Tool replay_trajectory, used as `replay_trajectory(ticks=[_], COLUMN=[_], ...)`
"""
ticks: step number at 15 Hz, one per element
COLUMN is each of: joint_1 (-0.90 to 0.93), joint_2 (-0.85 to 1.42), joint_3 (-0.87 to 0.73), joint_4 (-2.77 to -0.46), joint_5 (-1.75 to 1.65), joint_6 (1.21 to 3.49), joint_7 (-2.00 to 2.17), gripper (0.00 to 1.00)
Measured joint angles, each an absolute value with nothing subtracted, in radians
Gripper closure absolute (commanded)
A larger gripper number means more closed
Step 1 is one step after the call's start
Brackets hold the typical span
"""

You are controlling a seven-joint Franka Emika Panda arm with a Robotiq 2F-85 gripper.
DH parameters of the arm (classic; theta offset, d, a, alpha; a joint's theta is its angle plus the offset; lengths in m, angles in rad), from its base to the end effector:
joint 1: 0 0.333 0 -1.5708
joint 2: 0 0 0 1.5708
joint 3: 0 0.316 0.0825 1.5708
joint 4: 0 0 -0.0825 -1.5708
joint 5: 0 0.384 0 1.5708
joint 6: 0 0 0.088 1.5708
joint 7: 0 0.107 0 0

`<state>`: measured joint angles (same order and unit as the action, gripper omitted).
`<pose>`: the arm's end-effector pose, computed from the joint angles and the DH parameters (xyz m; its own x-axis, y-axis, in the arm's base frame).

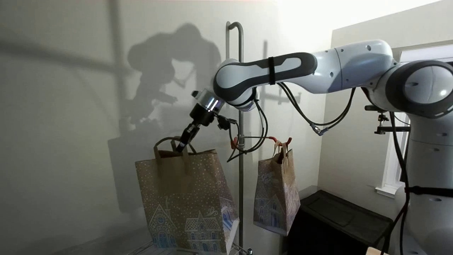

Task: Put the gift bags on the rack on the left

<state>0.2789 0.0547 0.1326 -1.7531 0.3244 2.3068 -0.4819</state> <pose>0.5673 0.2525 0.5836 0.6398 0.5472 0.5397 0.6840 -0.7256 -0.0752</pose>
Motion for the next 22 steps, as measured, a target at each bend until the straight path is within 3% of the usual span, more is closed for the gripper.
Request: replay_trajectory(ticks=[8, 19, 20, 22], joint_1=[0.286, 0.398, 0.398, 0.4], joint_2=[0.308, 0.5, 0.504, 0.512], joint_3=[0.163, 0.163, 0.158, 0.151], joint_4=[-1.438, -1.165, -1.153, -1.132], joint_5=[-0.005, -0.021, -0.022, -0.028], joint_6=[2.076, 1.946, 1.946, 1.927], joint_7=[0.027, 0.161, 0.163, 0.163], gripper=[0.99, 0.99, 0.77, 0.63])
